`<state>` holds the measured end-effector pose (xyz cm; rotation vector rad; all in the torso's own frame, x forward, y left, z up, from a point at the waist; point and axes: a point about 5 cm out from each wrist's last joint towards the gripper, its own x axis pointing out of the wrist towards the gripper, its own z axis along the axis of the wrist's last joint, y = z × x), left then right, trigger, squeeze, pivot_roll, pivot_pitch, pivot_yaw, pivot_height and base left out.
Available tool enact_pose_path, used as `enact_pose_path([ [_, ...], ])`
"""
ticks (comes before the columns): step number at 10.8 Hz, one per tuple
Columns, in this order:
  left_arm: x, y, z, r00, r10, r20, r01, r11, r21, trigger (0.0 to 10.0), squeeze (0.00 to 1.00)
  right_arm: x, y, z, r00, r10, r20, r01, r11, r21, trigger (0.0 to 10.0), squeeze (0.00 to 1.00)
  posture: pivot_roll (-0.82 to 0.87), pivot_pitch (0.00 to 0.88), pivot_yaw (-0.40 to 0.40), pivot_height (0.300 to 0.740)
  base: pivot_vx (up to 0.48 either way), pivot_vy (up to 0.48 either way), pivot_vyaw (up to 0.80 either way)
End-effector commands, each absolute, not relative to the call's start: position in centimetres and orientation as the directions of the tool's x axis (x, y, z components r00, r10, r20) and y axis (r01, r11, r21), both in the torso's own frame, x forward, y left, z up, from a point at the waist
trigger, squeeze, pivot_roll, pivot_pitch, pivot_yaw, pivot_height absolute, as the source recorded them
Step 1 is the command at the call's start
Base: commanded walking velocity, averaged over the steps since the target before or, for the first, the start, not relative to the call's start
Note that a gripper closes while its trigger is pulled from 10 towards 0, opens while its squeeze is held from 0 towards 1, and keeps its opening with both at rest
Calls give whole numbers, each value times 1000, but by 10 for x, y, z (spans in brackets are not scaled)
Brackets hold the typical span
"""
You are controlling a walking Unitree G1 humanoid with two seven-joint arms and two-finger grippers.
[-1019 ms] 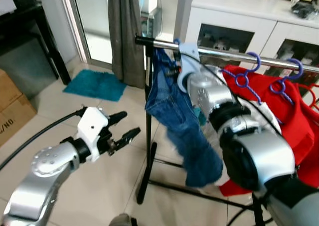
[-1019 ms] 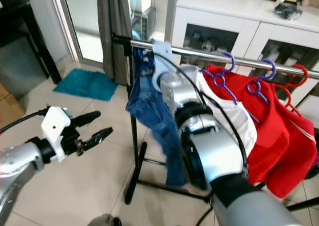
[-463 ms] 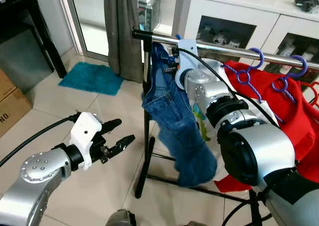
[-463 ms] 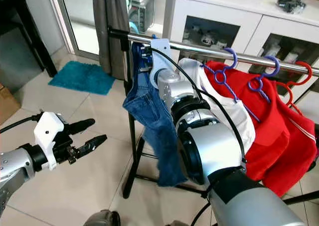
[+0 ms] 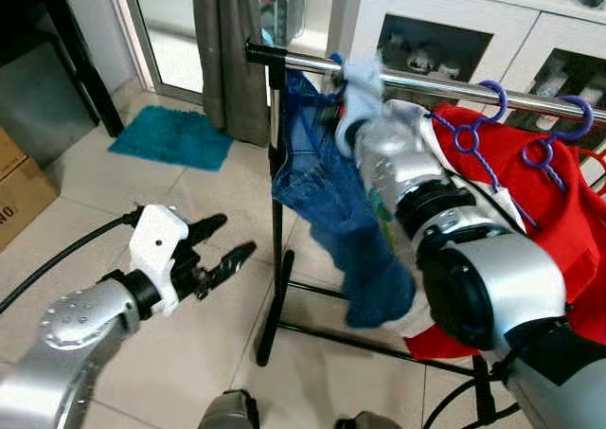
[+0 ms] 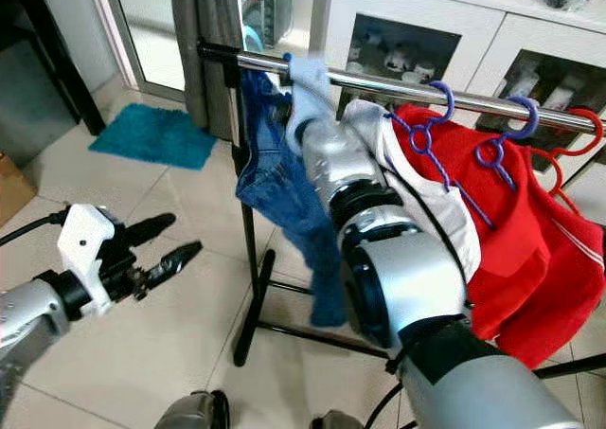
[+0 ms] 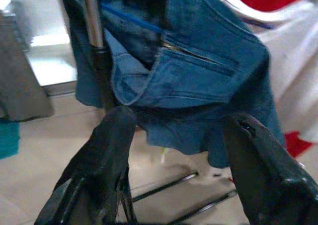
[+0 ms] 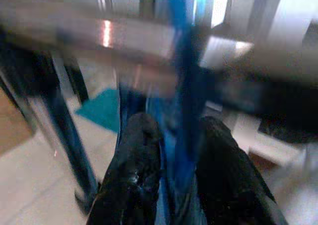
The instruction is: Hang hanger
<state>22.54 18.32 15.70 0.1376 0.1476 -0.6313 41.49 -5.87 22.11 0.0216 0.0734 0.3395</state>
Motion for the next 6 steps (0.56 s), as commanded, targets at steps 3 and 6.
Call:
enact_pose_path([
  [3,231,180,153,819,-546,-175,565,821,82,10000,0,411,-67,222,909,417,16,-417,907,62,10000,1000,73,92,-21,740,0,0,0],
  [6,239,180,152,869,-474,-142,484,874,43,10000,0,375,-92,203,849,524,71,-528,846,75,10000,1000,77,38,-16,740,0,0,0],
])
